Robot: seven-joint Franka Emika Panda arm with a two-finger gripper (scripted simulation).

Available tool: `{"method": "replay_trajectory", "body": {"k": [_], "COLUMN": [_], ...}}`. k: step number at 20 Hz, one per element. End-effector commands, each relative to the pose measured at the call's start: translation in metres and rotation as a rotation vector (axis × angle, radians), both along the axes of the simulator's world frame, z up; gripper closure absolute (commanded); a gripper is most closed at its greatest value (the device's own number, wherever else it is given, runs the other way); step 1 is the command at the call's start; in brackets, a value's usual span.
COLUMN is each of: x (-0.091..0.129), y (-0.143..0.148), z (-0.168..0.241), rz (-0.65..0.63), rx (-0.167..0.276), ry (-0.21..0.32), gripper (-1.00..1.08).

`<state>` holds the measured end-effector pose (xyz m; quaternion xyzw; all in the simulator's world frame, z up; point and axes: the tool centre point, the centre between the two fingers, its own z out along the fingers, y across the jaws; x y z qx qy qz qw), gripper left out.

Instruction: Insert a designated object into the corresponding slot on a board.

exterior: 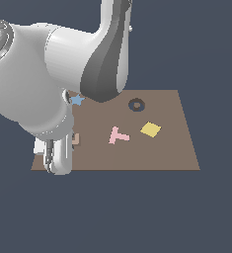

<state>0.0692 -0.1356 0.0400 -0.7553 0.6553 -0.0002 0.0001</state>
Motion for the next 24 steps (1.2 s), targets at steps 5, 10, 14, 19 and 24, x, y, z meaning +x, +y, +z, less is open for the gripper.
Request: {"method": "replay_trajectory", "body": {"k": [5, 10, 14, 19, 24], "x": [-0.011, -0.011, -0.011, -0.011, -0.011], "y": [-0.011, -0.011, -0.011, -0.011, -0.011], "z": [0.000, -0.002, -0.010, -0.010, -0.010], "rz": [-0.078, -0.077, -0.081, -0.081, -0.081], "rx": [0.000, 0.000, 0.001, 0.001, 0.001], "ry": [0.000, 0.001, 0.001, 0.001, 0.001], "gripper": [1.08, 1.08, 1.08, -0.92, -0.92]}}
